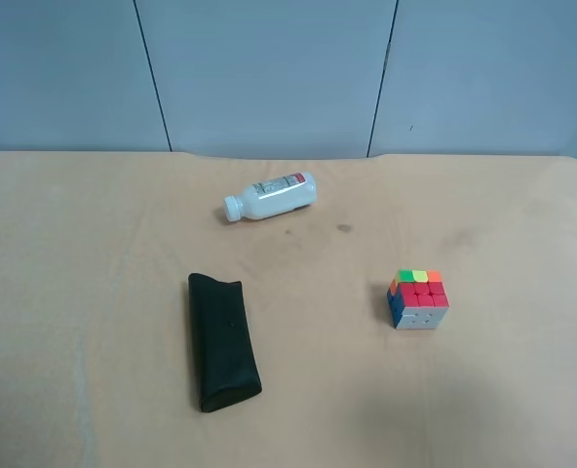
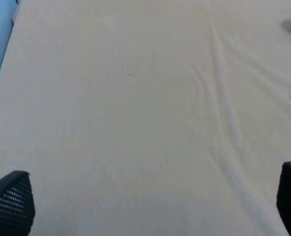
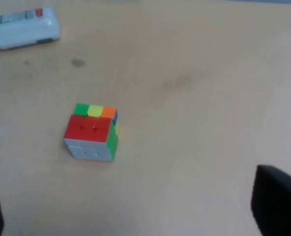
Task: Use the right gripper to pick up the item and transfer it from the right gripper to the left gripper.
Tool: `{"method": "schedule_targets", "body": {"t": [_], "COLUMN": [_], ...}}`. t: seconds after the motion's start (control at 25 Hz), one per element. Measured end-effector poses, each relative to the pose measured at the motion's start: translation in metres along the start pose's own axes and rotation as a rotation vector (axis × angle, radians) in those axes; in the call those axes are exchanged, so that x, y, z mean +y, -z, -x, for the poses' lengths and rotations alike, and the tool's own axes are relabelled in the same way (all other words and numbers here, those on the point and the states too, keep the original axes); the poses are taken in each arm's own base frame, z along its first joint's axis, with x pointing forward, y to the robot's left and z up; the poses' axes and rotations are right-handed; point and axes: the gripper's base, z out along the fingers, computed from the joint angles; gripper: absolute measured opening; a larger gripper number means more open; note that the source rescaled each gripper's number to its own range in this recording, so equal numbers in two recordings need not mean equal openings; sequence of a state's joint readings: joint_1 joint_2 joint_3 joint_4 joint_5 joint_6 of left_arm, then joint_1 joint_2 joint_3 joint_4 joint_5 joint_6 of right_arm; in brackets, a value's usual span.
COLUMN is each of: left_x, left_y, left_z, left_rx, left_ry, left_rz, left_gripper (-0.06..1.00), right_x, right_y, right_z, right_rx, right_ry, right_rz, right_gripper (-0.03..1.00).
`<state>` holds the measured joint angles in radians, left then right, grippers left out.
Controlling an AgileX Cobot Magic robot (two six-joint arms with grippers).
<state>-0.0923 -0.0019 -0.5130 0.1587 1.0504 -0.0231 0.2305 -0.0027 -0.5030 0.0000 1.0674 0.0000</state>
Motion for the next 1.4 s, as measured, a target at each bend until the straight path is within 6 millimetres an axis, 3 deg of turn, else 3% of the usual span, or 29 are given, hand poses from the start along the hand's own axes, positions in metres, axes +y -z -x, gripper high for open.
{"method": "schedule_targets", "body": {"t": [1.12,1.28,1.4], "left_x": [0.000,0.000,0.000], "left_y": [0.000,0.000,0.000], "left_z": [0.000,0.000,0.000], "left_rx": [-0.002,-0.002,-0.002], "left_ry": [0.000,0.000,0.000], "left_rz": [0.000,0.000,0.000], "left_gripper": [1.00,1.00,1.00], "right_x": [0.000,0.002,0.002], "right_y": [-0.001,-0.014,-0.023], "right_z": [0.000,0.010,0.029], "right_rx": [0.006,0.106,0.180], "right_ry": [-0.034,-0.105,-0.114], "right_rz": [0.000,0.016,0.011], "right_gripper": [1.00,1.00,1.00]}}
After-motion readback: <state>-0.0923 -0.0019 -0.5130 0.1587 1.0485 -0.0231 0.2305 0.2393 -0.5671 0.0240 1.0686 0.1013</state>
